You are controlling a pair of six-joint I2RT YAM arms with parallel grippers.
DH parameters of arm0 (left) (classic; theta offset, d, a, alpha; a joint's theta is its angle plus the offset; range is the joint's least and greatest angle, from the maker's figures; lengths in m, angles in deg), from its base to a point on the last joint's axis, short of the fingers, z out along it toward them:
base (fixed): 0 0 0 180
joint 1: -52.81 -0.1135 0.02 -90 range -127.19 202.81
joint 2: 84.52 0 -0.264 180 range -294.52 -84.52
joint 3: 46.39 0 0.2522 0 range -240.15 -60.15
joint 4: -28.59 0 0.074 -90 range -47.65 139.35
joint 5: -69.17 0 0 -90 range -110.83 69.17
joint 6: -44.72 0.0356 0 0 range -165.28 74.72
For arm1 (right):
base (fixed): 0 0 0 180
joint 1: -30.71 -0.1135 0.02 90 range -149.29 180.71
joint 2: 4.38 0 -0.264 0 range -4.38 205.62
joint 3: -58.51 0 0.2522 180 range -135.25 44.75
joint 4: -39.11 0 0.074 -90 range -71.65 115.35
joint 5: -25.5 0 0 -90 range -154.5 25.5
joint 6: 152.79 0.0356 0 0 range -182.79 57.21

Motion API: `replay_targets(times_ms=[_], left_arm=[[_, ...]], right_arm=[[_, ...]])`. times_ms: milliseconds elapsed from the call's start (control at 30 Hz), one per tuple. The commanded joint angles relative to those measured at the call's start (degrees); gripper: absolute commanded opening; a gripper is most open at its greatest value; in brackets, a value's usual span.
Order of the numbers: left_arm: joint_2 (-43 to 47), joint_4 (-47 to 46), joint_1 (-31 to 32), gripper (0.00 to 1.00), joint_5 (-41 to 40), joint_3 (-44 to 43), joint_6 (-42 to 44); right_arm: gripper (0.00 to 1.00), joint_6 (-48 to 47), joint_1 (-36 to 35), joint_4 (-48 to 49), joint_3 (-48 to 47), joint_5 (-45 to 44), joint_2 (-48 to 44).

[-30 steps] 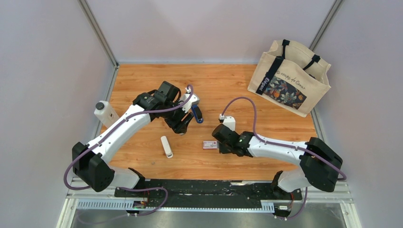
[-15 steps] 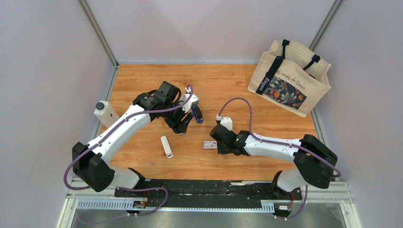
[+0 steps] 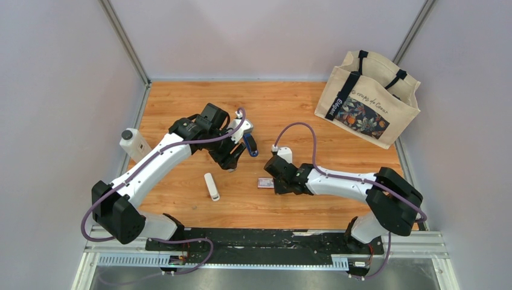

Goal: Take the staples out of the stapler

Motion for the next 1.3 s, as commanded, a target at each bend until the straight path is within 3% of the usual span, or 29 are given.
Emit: replay_targets(times_ms=[0,700,900,1267], left_arm=[[1.80,-0.79,-0.23,0.67,0.05,-0.15,1.13],[0.48,-1.14,-0.14,0.67,1.98,-0.41,1.22],[-7.51,-5.17,2.92,0.67,2.78,-3.84,0.26],[-26.41,-16.78,8.56,0.66,-6.71,-11.40,-3.44]], right_arm=[[0.01,-1.25,0.61,2.36,-2.04,0.08,0.53],[0.12,-0.72,0.79,4.03,1.48,1.13,-4.65],[0.09,2.09,0.79,6.13,4.99,2.45,-6.67],[0.06,4.55,1.23,8.69,10.09,2.72,-11.68]])
